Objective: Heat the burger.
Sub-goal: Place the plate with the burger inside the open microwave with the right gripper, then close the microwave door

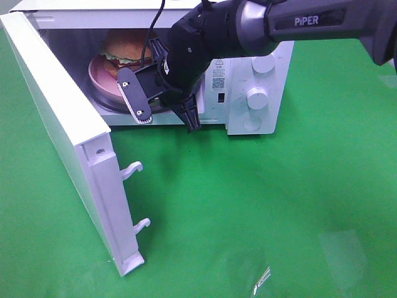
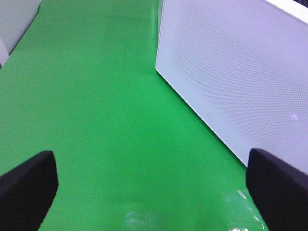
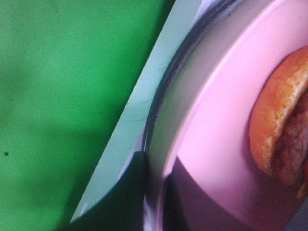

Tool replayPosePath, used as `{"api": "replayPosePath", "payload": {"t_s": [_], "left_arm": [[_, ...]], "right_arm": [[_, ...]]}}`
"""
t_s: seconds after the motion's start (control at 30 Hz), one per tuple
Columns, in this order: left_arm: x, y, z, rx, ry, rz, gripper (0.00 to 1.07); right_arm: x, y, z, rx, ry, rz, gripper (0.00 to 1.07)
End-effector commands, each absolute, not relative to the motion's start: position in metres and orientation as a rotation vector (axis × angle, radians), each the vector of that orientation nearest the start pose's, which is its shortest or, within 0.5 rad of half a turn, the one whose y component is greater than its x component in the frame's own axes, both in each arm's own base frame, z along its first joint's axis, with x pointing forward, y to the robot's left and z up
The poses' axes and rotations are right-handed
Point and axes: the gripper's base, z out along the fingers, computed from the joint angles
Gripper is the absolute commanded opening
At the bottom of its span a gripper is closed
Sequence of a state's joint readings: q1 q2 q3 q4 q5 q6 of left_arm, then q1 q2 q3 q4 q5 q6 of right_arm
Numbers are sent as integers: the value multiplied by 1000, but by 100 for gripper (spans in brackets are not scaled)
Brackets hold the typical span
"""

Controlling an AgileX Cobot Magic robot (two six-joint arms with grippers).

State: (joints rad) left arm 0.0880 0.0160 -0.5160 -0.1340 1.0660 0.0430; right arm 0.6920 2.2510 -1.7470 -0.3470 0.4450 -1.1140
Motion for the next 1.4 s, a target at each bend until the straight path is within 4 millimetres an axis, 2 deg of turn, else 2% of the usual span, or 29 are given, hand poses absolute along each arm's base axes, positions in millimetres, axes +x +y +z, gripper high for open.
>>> {"api": "replayPosePath", "payload": {"t_s": [0.03,0.33,0.5,0.53,0.57,0.6,0.63,0.67,0.7,0.73,0.77,0.8,0.9,1.13,1.4], "left_arm": [[-5,-11,282,-40,2045,-80,98],[-5,-11,282,-40,2045,-80,98],[-5,-11,282,-40,2045,-80,98],[-5,-11,282,-40,2045,-80,98],[-5,-11,282,-40,2045,-80,98],[-5,-11,282,-40,2045,-80,98],[-5,-11,282,-40,2045,-80,98],[-5,-11,282,-40,2045,-80,98],[-5,-11,282,-40,2045,-80,98],[-5,-11,282,-40,2045,-80,98],[-5,-11,282,-40,2045,-80,98],[-5,-11,282,-40,2045,-80,98],[-5,-11,282,-40,2045,-80,98],[-5,-11,282,-40,2045,-80,98],[-5,-11,282,-40,2045,-80,98]], "right_arm": [[404,317,185,-2052,1190,-540,0],[405,318,179,-2044,1208,-527,0],[405,319,179,-2006,1241,-505,7],[405,319,180,-1994,1248,-499,12],[405,319,180,-1994,1248,-499,12],[405,319,180,-1987,1257,-494,19],[405,319,180,-1987,1257,-494,19],[405,319,180,-1977,1270,-488,26],[405,319,180,-1977,1270,-488,26],[405,319,180,-1976,1271,-487,35],[405,319,180,-1976,1271,-487,35],[405,319,179,-1975,1274,-486,42],[405,319,179,-1960,1294,-475,48],[401,321,178,-1972,1329,-464,53],[391,320,184,-1985,1312,-458,53]]}}
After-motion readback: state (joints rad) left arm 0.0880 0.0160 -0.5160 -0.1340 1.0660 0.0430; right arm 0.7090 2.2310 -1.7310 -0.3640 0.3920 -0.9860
